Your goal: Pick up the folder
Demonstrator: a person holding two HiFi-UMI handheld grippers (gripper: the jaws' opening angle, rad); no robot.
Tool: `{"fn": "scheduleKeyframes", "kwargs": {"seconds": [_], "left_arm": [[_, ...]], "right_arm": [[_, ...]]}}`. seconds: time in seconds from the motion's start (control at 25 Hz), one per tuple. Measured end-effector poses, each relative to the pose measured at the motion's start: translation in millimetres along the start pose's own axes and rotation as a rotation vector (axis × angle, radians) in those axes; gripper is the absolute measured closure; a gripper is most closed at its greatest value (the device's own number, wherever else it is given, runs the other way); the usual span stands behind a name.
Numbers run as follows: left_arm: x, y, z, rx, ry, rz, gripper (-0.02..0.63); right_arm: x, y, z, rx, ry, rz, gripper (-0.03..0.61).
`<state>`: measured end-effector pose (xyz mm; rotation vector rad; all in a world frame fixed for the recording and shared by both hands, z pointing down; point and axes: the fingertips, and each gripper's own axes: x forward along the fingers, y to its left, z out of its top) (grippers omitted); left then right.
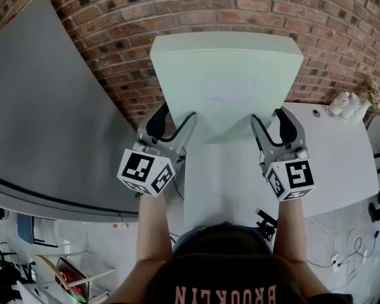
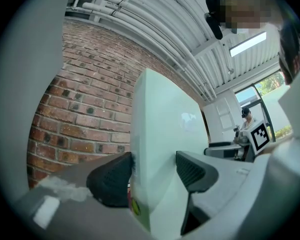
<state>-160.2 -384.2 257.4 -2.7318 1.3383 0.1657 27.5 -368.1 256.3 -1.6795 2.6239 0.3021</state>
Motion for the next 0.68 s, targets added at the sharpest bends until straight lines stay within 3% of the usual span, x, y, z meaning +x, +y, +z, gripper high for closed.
{"fn": "scheduleKeyframes", "kwargs": {"seconds": [0.68], "left_arm": [[-7, 5, 12, 0.028, -0.012, 0.01, 0.324]], "right_arm": [[2, 7, 11, -0.027, -0.002, 0.005, 0.333]]}}
